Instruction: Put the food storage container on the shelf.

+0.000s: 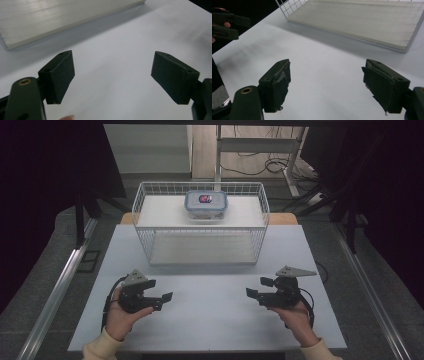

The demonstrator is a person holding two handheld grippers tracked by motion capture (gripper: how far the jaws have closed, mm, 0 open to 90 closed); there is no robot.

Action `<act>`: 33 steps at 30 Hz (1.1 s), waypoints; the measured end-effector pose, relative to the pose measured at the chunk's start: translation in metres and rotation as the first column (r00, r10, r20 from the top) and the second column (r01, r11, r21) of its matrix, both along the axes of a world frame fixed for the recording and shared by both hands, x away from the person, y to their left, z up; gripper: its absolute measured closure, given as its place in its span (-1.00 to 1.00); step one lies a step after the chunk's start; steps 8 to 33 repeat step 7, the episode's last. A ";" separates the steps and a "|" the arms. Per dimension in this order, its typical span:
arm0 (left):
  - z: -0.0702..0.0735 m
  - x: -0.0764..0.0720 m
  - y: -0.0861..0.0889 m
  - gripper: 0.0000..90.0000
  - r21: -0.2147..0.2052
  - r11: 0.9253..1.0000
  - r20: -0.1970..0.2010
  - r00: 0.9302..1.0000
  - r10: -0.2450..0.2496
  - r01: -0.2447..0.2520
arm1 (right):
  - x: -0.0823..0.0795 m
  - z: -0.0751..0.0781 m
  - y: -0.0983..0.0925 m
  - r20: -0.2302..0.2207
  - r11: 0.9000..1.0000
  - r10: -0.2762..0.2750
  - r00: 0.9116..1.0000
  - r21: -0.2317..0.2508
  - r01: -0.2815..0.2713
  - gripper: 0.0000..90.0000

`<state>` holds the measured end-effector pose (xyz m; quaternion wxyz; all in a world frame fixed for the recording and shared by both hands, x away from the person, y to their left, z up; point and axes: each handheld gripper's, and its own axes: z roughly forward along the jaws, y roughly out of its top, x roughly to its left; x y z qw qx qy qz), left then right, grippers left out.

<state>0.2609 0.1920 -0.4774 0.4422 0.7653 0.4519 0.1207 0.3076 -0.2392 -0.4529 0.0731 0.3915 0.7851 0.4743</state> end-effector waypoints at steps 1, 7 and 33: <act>0.001 0.000 0.001 -0.58 0.000 1.000 0.005 1.000 0.004 -0.004 | 0.000 0.000 0.000 0.002 1.000 -0.002 1.000 0.000 0.002 -0.52; 0.004 -0.002 0.002 -0.58 -0.009 1.000 0.018 1.000 0.011 -0.011 | -0.002 0.002 -0.001 0.030 1.000 0.001 1.000 0.006 -0.001 -0.53; 0.004 -0.002 0.002 -0.58 -0.009 1.000 0.018 1.000 0.011 -0.011 | -0.002 0.002 -0.001 0.030 1.000 0.001 1.000 0.006 -0.001 -0.53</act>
